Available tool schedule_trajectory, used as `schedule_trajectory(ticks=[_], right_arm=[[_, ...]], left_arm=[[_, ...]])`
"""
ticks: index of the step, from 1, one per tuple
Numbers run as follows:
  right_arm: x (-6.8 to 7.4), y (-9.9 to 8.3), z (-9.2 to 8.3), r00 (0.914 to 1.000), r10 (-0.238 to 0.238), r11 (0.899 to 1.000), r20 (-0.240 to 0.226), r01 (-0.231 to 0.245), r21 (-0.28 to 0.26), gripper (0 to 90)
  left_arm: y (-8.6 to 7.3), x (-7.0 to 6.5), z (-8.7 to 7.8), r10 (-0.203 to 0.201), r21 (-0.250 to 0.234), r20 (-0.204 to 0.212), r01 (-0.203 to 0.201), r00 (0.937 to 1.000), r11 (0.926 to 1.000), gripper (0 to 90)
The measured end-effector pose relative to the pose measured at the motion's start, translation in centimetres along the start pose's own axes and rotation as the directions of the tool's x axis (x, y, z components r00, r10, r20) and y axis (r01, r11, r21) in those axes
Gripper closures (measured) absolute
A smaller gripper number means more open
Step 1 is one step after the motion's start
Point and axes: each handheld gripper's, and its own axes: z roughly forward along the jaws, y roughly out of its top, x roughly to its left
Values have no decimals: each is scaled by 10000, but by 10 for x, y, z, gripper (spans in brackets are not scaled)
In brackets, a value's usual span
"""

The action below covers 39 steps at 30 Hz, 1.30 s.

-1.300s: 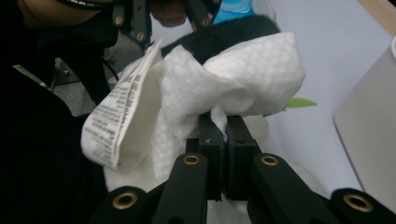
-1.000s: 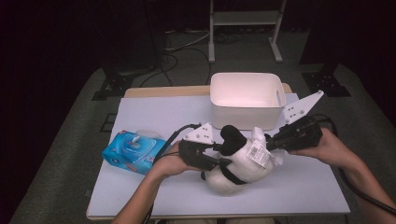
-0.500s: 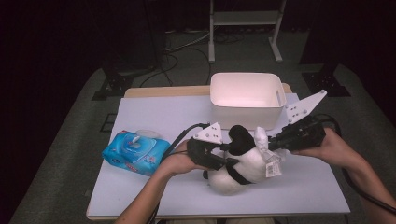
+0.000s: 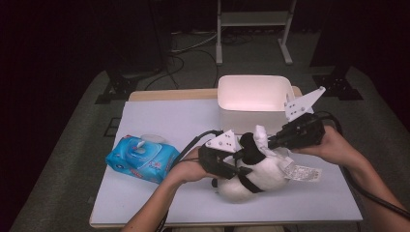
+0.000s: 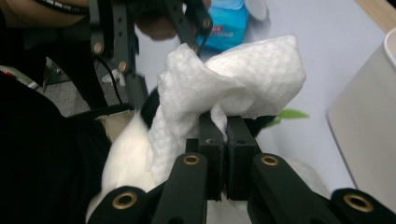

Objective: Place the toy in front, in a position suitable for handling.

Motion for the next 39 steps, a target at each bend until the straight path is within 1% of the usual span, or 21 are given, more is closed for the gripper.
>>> schedule_trajectory(ticks=[2, 5, 7, 8, 10, 11, 15, 16, 18, 20, 21, 22, 23, 25, 28, 30, 32, 33, 35, 37, 39], right_arm=[[-3, 4, 1, 10000, 18, 10000, 35, -17, -98, 865], [-3, 7, 3, 9997, -90, 9999, 240, 89, 47, 865], [-3, 5, 1, 9995, -13, 10000, 315, 11, 68, 866], [-4, 2, -1, 9997, 74, 9999, 227, -76, 99, 866], [-3, -5, -4, 9997, 93, 9997, 225, -98, 238, 866], [-1, -9, -6, 9995, 233, 9991, 204, -240, 335, 866], [7, -19, -16, 9996, 211, 9976, 167, -222, 663, 865], [8, -20, -17, 9996, 224, 9971, 192, -237, 730, 865], [12, -24, -21, 9994, 152, 9966, 296, -176, 809, 865], [16, -25, -19, 9988, -8, 9948, 490, -42, 1022, 864], [17, -26, -18, 9982, 19, 9940, 596, -84, 1094, 865], [17, -28, -18, 9979, -21, 9931, 645, -55, 1173, 865], [15, -30, -17, 9979, 76, 9927, 649, -154, 1198, 865], [12, -35, -15, 9984, 215, 9919, 522, -278, 1238, 865], [10, -42, -14, 9983, 389, 9932, 427, -433, 1085, 865], [9, -46, -14, 9979, 432, 9938, 483, -479, 1006, 865], [6, -53, -15, 9968, 652, 9935, 454, -691, 908, 865], [4, -57, -15, 9966, 658, 9934, 503, -702, 904, 865], [2, -64, -16, 9951, 805, 9931, 582, -851, 811, 865], [0, -71, -16, 9940, 1002, 9923, 446, -1031, 689, 865], [0, -77, -17, 9945, 919, 9931, 512, -952, 680, 864]], left_arm=[[0, 0, 0, -15, -7, -19, 15, 10000, 10000, 564], [-2, 2, -1, -309, -75, -279, 307, 9991, 9995, 562], [-3, 4, 0, -571, -187, -404, 564, 9975, 9982, 563], [-4, 5, 0, -628, -228, -444, 618, 9970, 9978, 563], [-4, 6, 1, -788, -306, -447, 775, 9959, 9965, 564], [-4, 6, 2, -783, -317, -436, 769, 9960, 9965, 564], [0, 5, 7, -613, -195, -478, 604, 9970, 9980, 564], [1, 5, 8, -635, -197, -495, 626, 9968, 9978, 564], [3, 5, 11, -585, -169, -458, 578, 9972, 9982, 563], [5, 5, 14, -514, -61, -449, 512, 9977, 9987, 558], [5, 5, 15, -506, -39, -458, 505, 9977, 9987, 552], [5, 5, 16, -480, 14, -436, 481, 9979, 9988, 542], [5, 5, 17, -461, 37, -414, 463, 9981, 9989, 527], [6, 4, 18, -398, 92, -314, 401, 9987, 9992, 496], [6, 4, 18, -344, 153, -270, 348, 9990, 9993, 444], [5, 4, 18, -288, 209, -283, 294, 9992, 9994, 428], [4, 3, 17, -336, 258, -265, 342, 9991, 9991, 390], [2, 4, 17, -320, 340, -231, 328, 9992, 9989, 374], [-1, 4, 17, -309, 364, -209, 317, 9993, 9988, 365], [-4, 5, 15, -326, 418, -196, 334, 9993, 9986, 348], [-8, 6, 14, -444, 524, -198, 454, 9988, 9976, 318]])
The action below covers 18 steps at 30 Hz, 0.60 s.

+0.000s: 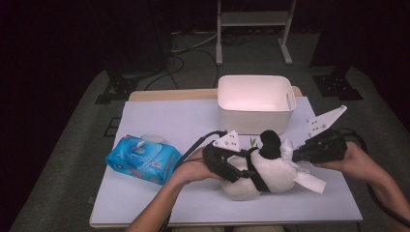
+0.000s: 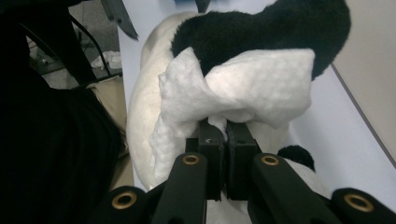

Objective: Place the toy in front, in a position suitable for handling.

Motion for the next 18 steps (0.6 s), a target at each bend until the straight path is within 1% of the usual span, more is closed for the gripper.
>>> schedule_trajectory(ticks=[1, 2, 3, 5, 6, 8, 9, 11, 12, 13, 14, 15, 17, 18], right_arm=[[0, -2, 0, 10000, 83, 10000, -29, -82, 12, 864], [0, -4, -1, 10000, 57, 10000, -27, -57, 65, 864], [0, -7, -1, 10000, 48, 10000, 60, -48, 73, 863], [-2, -12, -1, 9999, 156, 9999, 57, -156, 74, 863], [-3, -16, 0, 9998, 203, 9998, 29, -203, 62, 863], [-5, -22, 2, 9996, 297, 9995, -36, -297, -58, 863], [-5, -24, 2, 9993, 357, 9993, -92, -358, -115, 863], [-7, -29, 4, 9988, 449, 9984, -192, -455, -329, 863], [-8, -31, 5, 9981, 530, 9976, -306, -542, -422, 863], [-9, -33, 6, 9982, 524, 9975, -274, -536, -449, 863], [-10, -34, 6, 9978, 601, 9967, -278, -616, -534, 863], [-11, -35, 5, 9975, 640, 9960, -313, -658, -609, 863], [-11, -32, 0, 9980, 624, 9963, -105, -630, -592, 863], [-11, -30, -1, 9980, 620, 9966, -81, -623, -540, 862]], left_arm=[[-3, 1, -1, -60, 42, -11, 60, 10000, 10000, 317], [-5, 2, -1, -148, 101, -34, 149, 9999, 9998, 317], [-6, 2, -2, -187, 95, -52, 187, 9998, 9998, 318], [-9, 3, -1, -204, 171, 19, 204, 9998, 9996, 307], [-10, 3, -1, -141, 244, -15, 142, 9999, 9996, 307], [-13, 6, 0, -213, 396, -111, 217, 9997, 9990, 288], [-16, 8, 1, -303, 461, -133, 309, 9995, 9985, 285], [-19, 8, 3, -342, 551, -192, 353, 9992, 9979, 287], [-19, 7, 4, -316, 561, -174, 325, 9993, 9979, 290], [-19, 6, 5, -233, 611, -197, 245, 9995, 9978, 293], [-19, 3, 6, -38, 738, -231, 55, 9997, 9973, 316], [-18, 1, 7, 43, 778, -304, -19, 9995, 9970, 318], [-17, -1, 9, 65, 757, -322, -41, 9995, 9971, 318], [-18, -2, 9, 75, 768, -408, -43, 9991, 9970, 318]])
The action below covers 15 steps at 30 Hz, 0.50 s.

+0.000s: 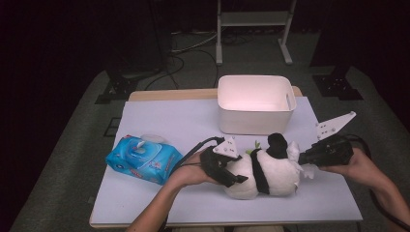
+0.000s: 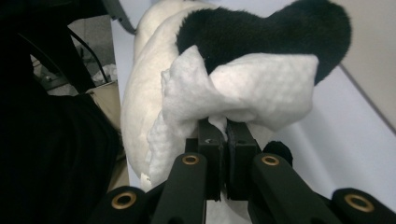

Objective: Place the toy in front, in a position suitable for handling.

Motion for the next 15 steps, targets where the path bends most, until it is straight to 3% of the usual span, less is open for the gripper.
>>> schedule_trajectory(ticks=[5, 15], right_arm=[[1, 13, 0, 9995, -203, 9990, 233, 193, 403, 862], [2, 29, 2, 9986, -458, 9979, 265, 446, 461, 861]], left_arm=[[-3, -4, 1, 97, 49, -123, -96, 9999, 9999, 312], [-1, -12, 3, 301, -107, -12, -301, 9995, 9995, 315]])
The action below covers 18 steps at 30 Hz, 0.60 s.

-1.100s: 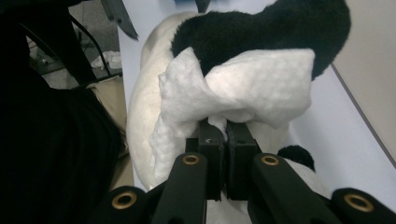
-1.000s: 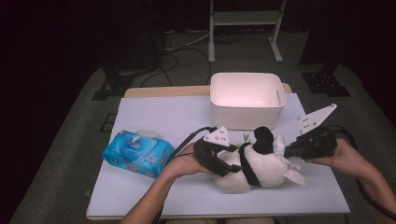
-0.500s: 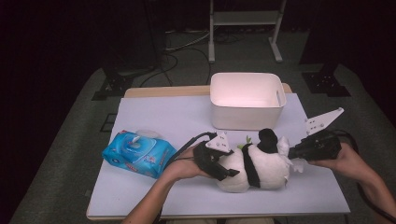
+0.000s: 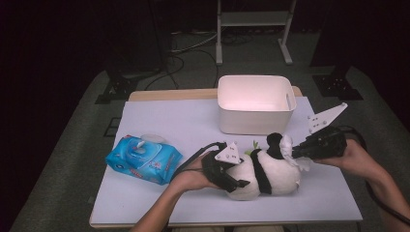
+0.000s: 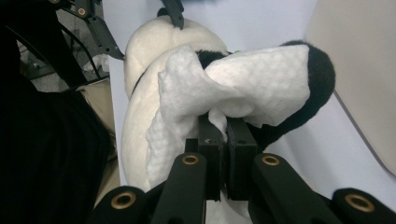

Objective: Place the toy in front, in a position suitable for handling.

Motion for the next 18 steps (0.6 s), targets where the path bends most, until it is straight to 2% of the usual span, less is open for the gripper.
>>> schedule_trajectory(ticks=[3, 6, 10, 12, 14, 18], right_arm=[[1, -1, 1, 10000, -26, 10000, -22, 26, 36, 862], [1, -11, 4, 9997, 189, 9997, -152, -187, 131, 862], [-2, -30, 4, 9985, 478, 9988, -271, -481, -95, 861], [0, -37, 4, 9980, 455, 9984, -447, -469, -304, 861], [0, -41, 4, 9972, 484, 9979, -574, -508, -409, 861], [0, -45, 4, 9962, 584, 9971, -651, -614, -459, 862]], left_arm=[[1, -1, 0, -41, -78, -14, 40, 10000, 10000, 315], [1, 1, -2, -81, -271, 40, 82, 10000, 9996, 307], [1, 4, -7, -159, -412, -19, 158, 9999, 9990, 290], [-1, 7, -9, -159, -218, -122, 156, 9998, 9996, 276], [-5, 9, -10, -398, -198, -157, 395, 9991, 9990, 264], [-15, 13, -8, -743, -218, 53, 744, 9972, 9970, 239]])
